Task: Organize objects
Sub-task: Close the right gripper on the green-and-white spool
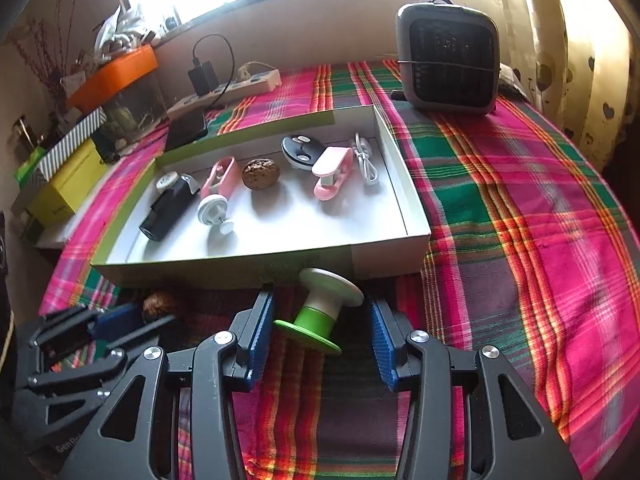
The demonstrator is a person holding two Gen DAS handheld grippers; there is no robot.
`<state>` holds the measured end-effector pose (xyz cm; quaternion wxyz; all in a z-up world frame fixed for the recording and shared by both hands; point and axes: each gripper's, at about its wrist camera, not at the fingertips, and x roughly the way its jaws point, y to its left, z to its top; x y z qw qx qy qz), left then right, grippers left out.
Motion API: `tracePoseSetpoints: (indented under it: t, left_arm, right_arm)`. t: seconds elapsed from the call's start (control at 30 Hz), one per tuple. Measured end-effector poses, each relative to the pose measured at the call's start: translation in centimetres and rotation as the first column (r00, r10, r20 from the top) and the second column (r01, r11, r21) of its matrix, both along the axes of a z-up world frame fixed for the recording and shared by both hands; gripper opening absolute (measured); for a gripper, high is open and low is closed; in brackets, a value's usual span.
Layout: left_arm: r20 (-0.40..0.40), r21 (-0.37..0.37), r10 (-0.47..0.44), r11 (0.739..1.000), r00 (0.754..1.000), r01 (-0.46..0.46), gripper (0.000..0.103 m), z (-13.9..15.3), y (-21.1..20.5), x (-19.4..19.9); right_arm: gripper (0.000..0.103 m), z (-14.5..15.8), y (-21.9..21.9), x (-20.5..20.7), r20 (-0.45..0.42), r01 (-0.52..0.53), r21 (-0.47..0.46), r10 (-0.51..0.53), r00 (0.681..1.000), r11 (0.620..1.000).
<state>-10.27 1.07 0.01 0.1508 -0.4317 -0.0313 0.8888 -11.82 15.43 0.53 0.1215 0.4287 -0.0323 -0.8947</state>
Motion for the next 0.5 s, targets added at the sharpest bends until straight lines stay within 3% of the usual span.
tracePoseSetpoints:
  t: [0.5]
  left_arm:
    - [-0.005, 0.034, 0.009, 0.999, 1.0, -0.009, 0.027, -0.05, -0.29, -0.24]
  right_arm:
    - [0.044, 0.05, 0.61, 0.24, 0.001, 0.004, -0.037, -0.004, 1.0, 0.999]
